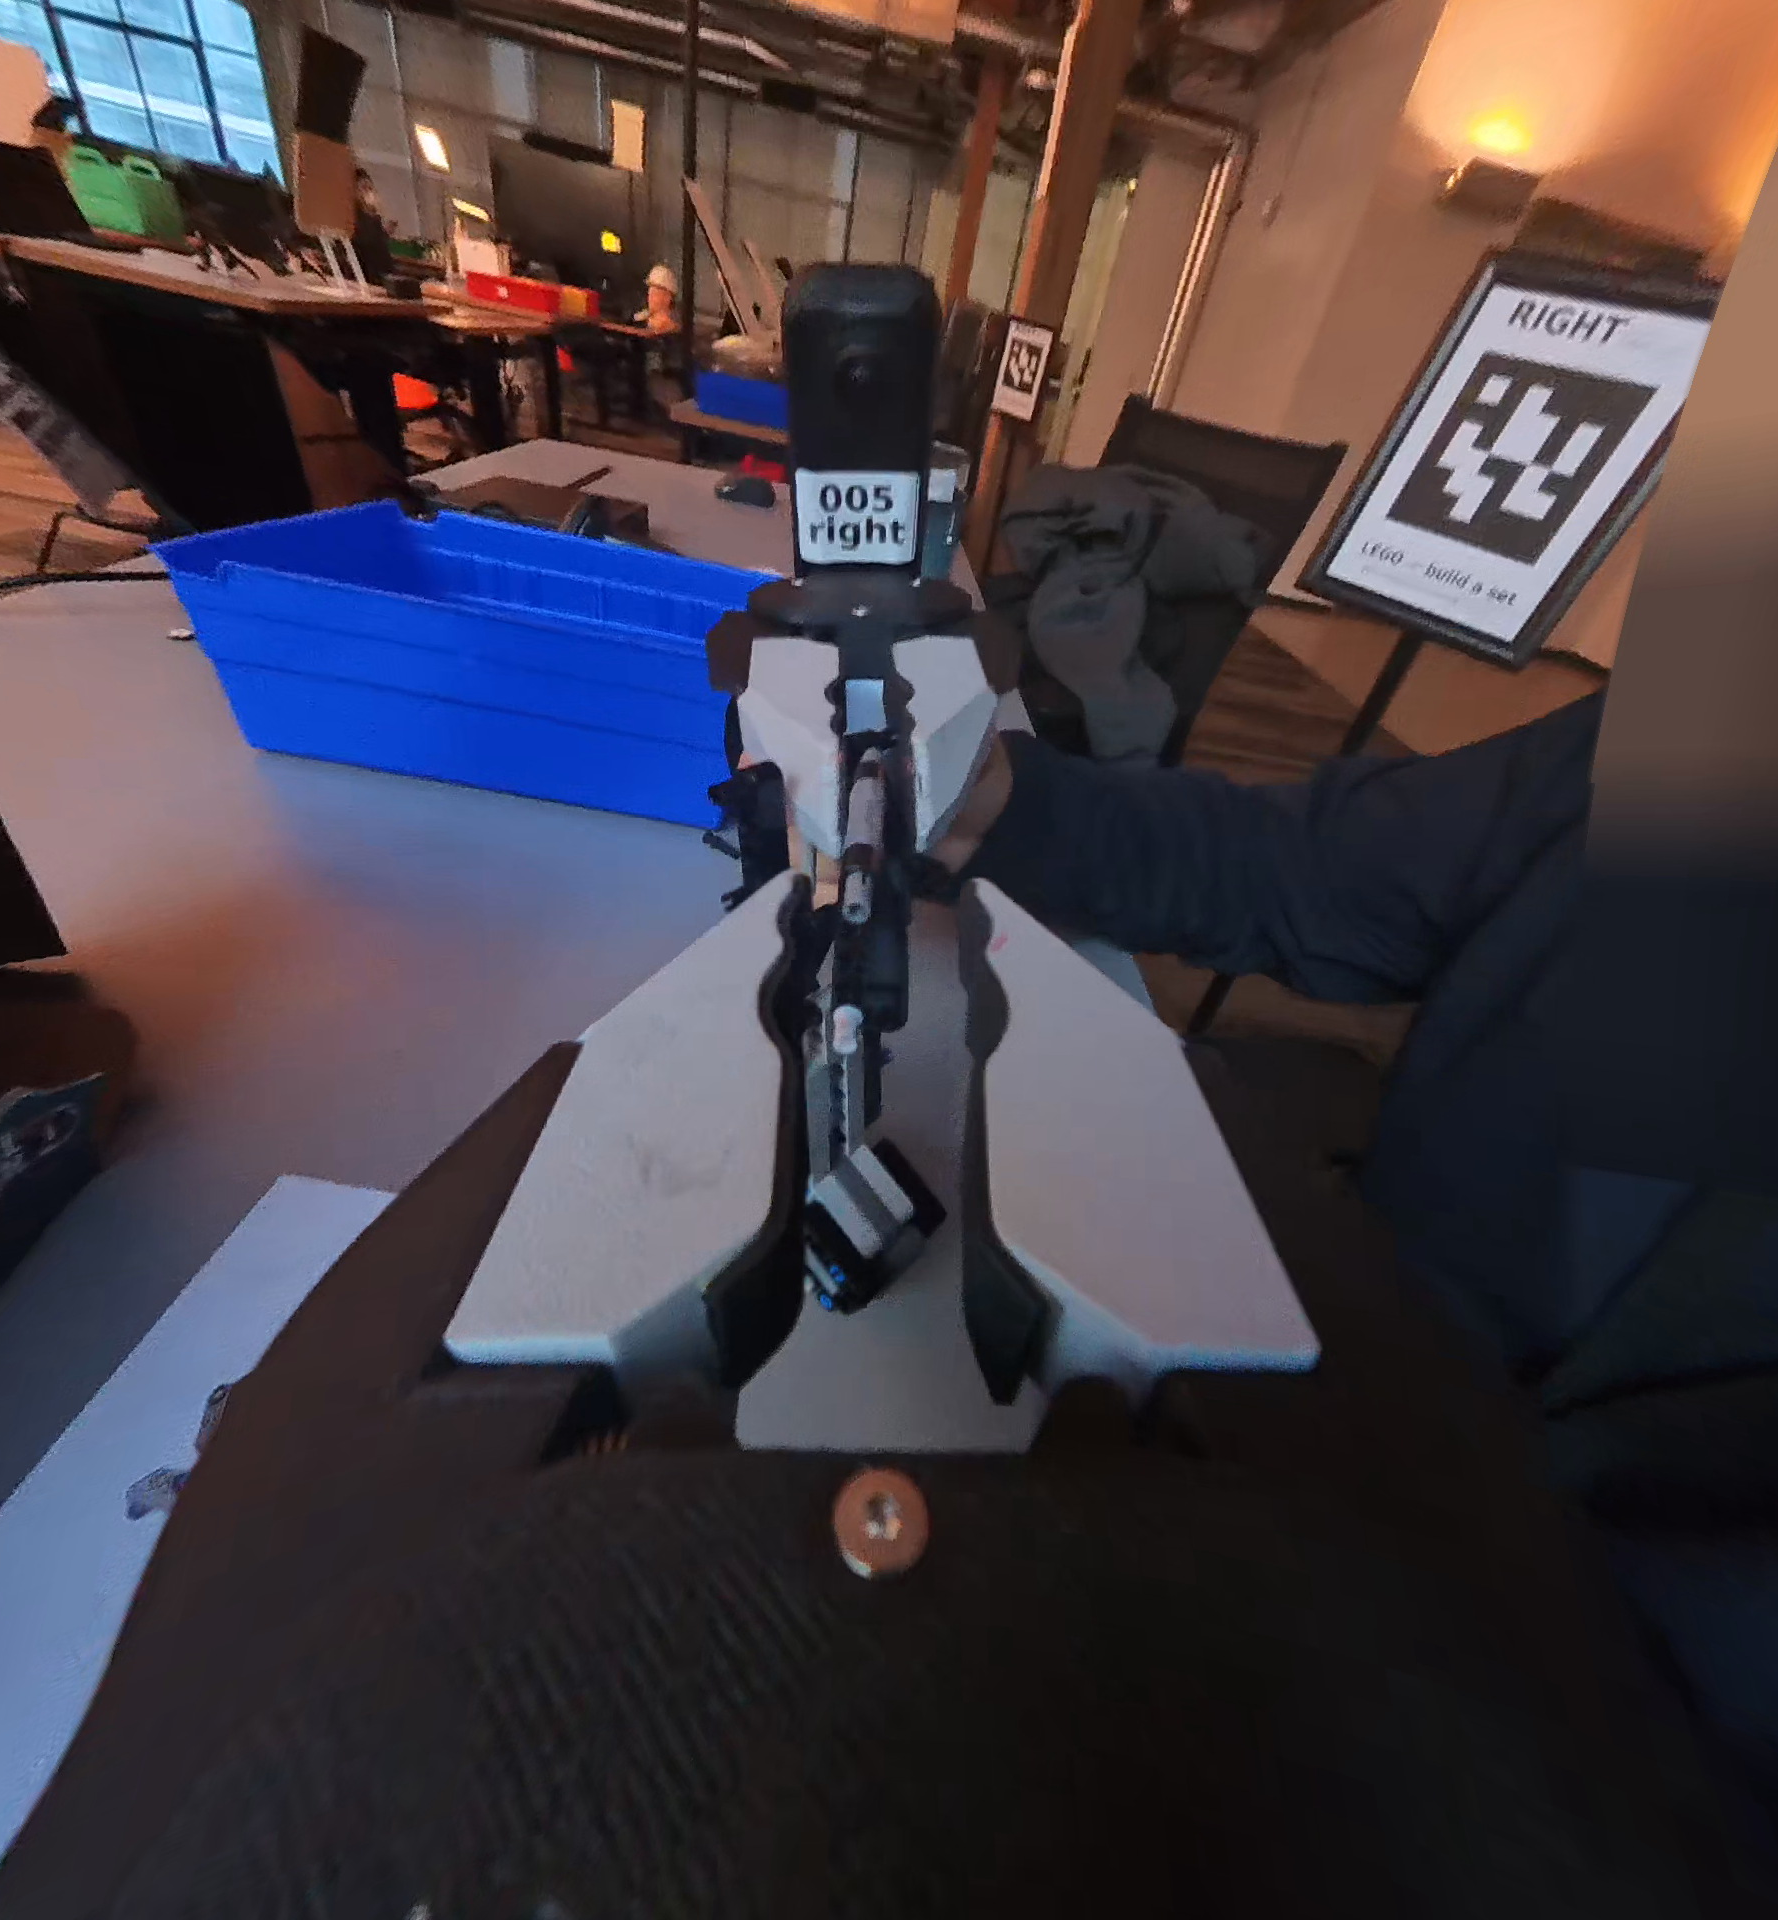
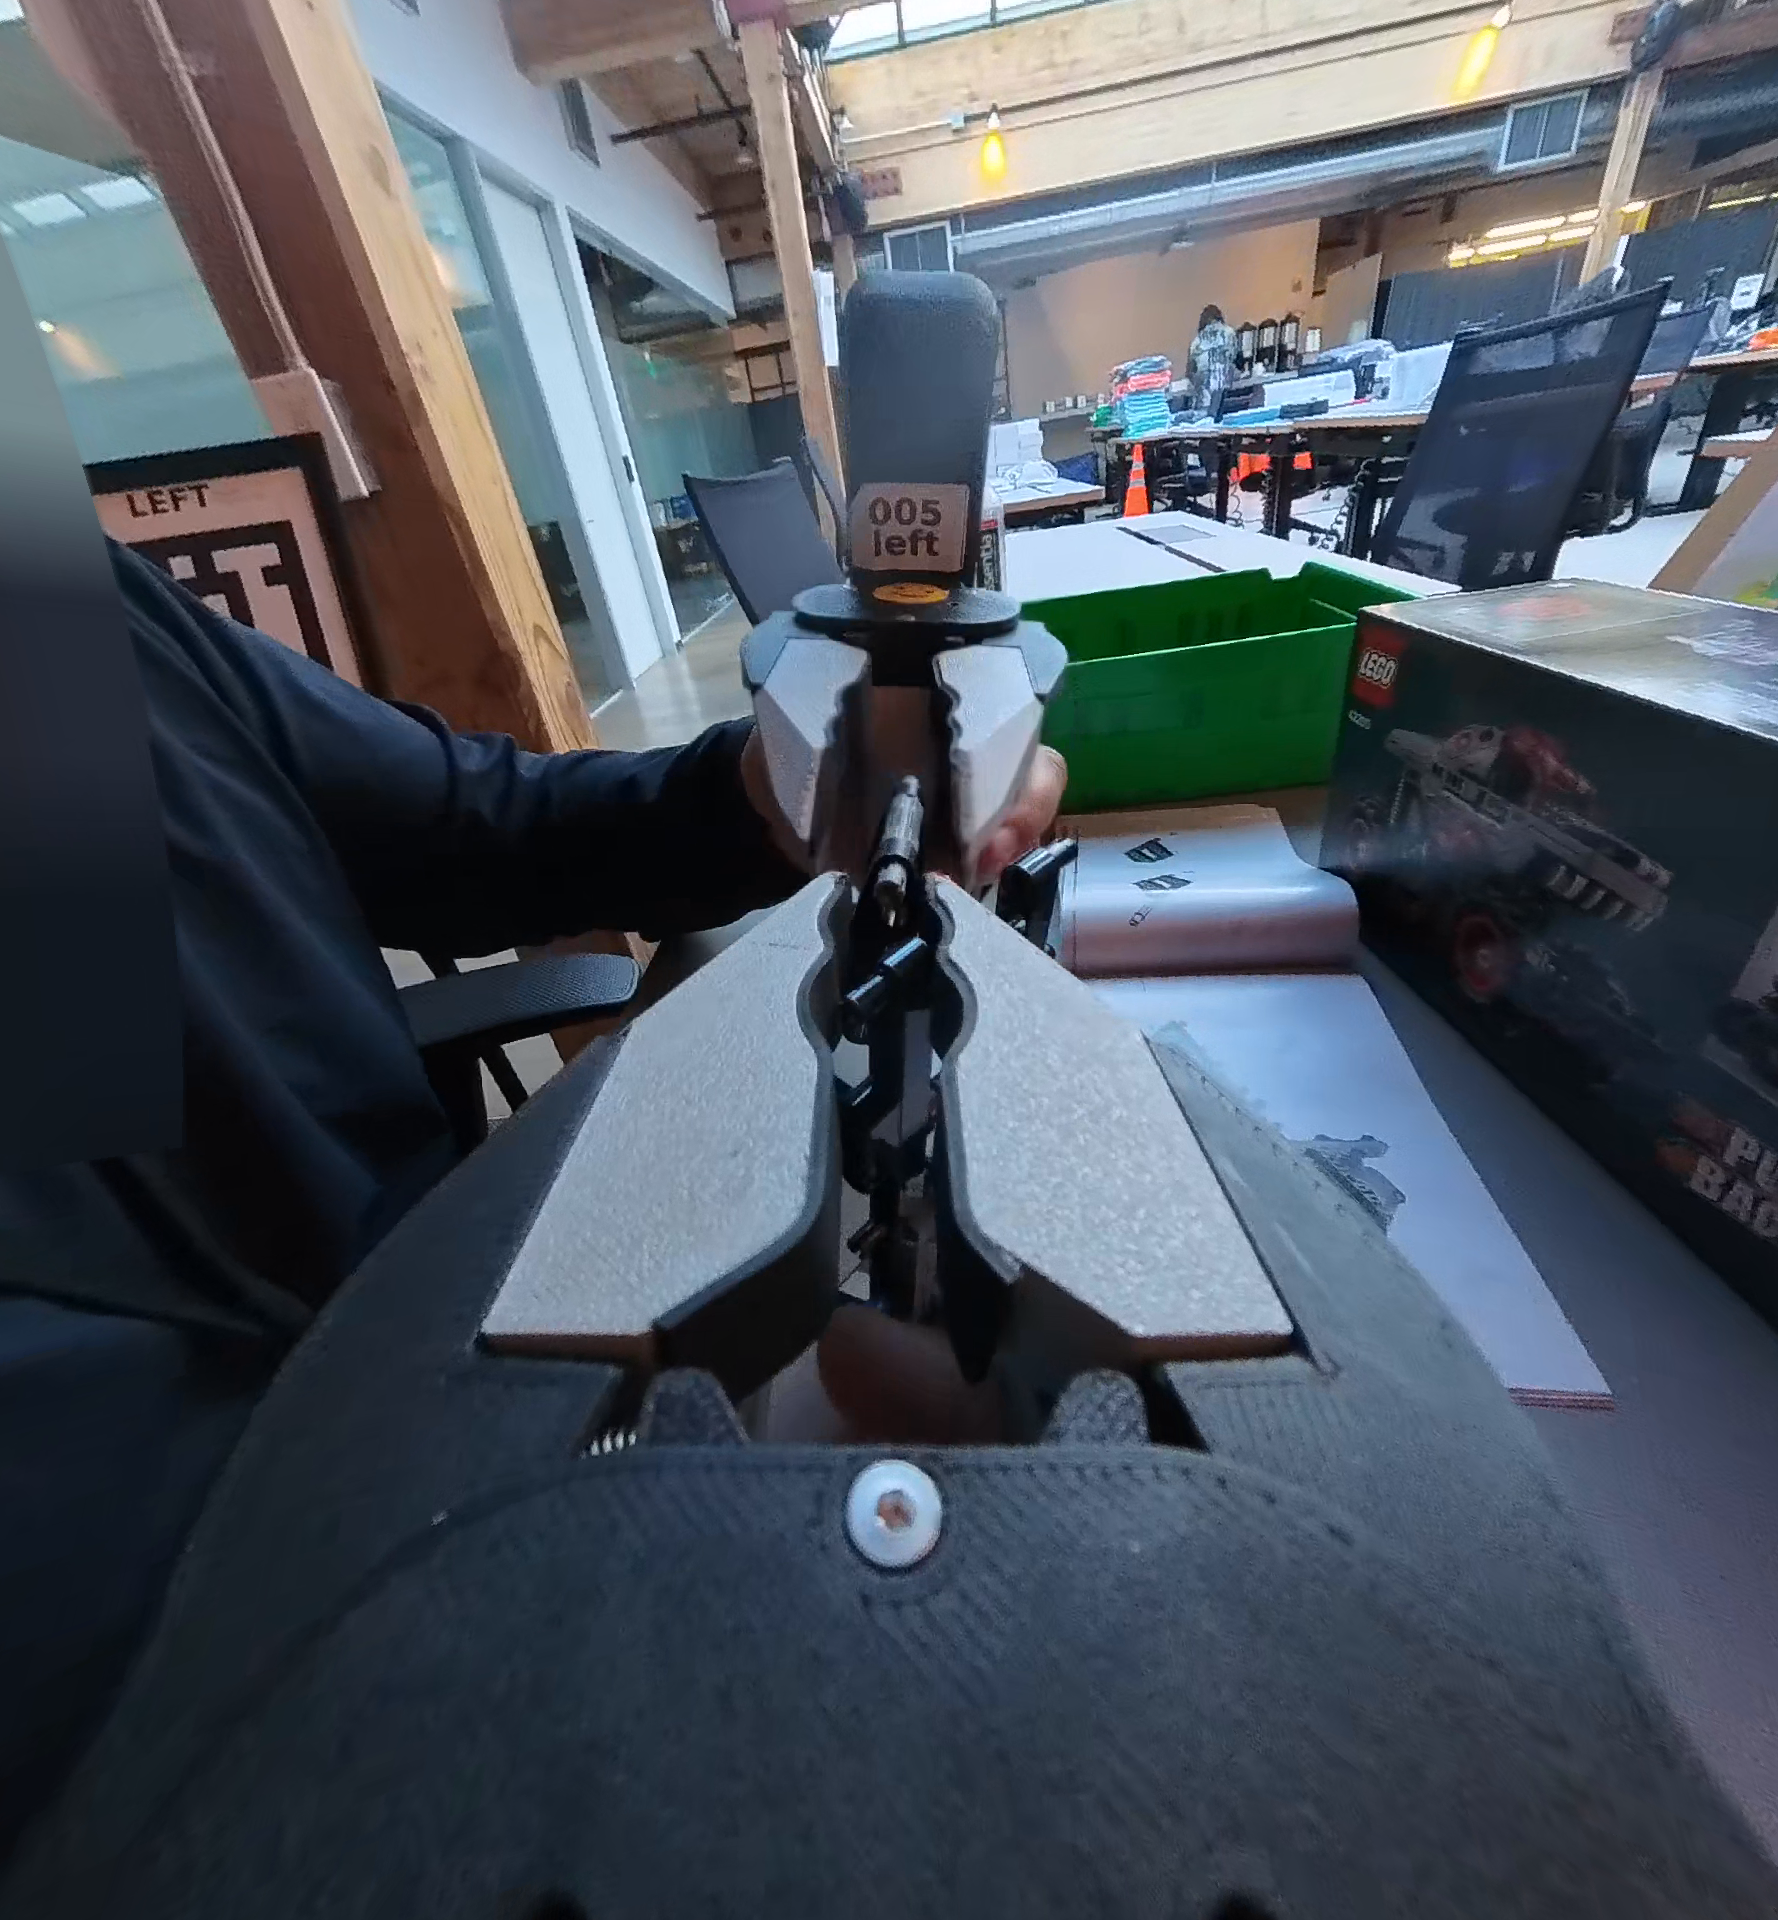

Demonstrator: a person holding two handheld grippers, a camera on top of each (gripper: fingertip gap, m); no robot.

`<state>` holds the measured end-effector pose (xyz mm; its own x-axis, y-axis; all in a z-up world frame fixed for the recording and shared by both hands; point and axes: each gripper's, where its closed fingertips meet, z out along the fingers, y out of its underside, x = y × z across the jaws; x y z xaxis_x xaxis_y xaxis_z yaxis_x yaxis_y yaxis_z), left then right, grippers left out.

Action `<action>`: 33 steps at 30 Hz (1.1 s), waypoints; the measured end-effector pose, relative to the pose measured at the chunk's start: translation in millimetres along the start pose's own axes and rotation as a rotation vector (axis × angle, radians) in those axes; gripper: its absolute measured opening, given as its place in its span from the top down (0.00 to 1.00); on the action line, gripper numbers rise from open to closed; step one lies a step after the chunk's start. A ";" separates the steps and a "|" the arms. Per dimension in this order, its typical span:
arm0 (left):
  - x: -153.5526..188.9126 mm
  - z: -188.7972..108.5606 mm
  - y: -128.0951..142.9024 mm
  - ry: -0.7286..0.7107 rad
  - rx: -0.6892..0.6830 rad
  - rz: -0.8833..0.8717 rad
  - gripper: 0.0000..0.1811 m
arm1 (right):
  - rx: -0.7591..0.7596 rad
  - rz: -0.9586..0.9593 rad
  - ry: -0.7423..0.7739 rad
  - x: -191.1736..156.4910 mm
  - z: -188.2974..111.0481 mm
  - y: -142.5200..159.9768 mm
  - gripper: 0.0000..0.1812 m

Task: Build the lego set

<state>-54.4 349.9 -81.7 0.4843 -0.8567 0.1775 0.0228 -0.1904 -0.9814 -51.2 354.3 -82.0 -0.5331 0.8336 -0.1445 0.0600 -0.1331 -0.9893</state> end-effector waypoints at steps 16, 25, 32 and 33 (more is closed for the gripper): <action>0.5 5.8 13.9 -0.044 -0.527 0.232 0.97 | -0.038 -0.055 0.020 -3.1 0.7 0.9 0.95; -4.1 5.7 2.3 -0.014 -0.565 0.258 0.97 | -0.116 -0.065 0.213 11.0 -23.8 1.7 0.67; -8.7 12.3 -1.5 0.154 -0.538 0.078 0.98 | -0.073 0.009 0.331 29.6 -39.3 9.3 0.65; -9.7 12.6 1.4 0.170 -0.522 0.040 0.98 | -0.081 0.016 0.352 35.2 -42.6 11.3 0.65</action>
<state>-48.0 364.0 -85.7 0.3266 -0.9252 0.1930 -0.4506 -0.3319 -0.8287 -33.3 405.0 -99.2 -0.2087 0.9672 -0.1448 0.1404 -0.1169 -0.9832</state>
